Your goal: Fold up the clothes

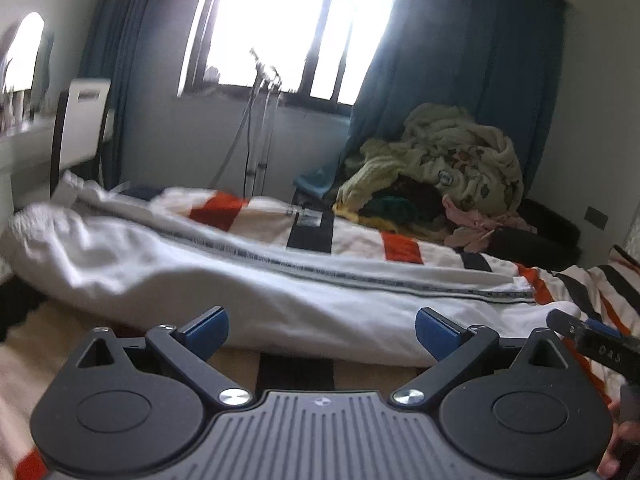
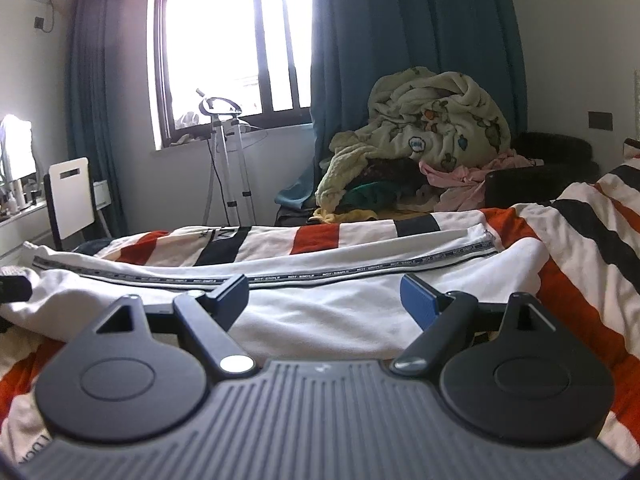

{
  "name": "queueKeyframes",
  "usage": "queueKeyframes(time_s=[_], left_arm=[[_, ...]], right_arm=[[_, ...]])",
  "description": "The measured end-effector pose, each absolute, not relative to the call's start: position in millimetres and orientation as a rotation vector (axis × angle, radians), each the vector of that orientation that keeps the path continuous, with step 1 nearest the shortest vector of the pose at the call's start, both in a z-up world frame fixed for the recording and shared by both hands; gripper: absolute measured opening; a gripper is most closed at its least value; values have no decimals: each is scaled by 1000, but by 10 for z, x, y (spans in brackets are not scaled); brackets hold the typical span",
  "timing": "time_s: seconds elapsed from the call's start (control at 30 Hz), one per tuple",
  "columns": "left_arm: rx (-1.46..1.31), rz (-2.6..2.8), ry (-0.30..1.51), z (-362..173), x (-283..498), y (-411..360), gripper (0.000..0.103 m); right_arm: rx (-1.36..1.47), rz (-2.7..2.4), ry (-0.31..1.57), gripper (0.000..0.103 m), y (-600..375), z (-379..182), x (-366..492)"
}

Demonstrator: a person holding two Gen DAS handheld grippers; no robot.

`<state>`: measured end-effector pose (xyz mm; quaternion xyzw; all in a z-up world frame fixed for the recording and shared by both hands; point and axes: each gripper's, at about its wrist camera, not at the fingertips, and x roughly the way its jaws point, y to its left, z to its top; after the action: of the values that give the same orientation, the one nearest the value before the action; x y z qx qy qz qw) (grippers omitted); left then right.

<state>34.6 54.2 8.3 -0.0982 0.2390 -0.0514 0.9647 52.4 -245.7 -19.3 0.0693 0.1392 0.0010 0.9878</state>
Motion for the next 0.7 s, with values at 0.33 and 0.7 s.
queueKeyframes(time_s=[0.33, 0.7], left_arm=[[-415, 128, 627, -168, 1224, 1671, 96], [-882, 398, 617, -828, 1467, 3081, 89]], right_arm=[[727, -137, 538, 84, -3645, -678, 1374], [1002, -214, 426, 67, -4524, -1447, 1808]])
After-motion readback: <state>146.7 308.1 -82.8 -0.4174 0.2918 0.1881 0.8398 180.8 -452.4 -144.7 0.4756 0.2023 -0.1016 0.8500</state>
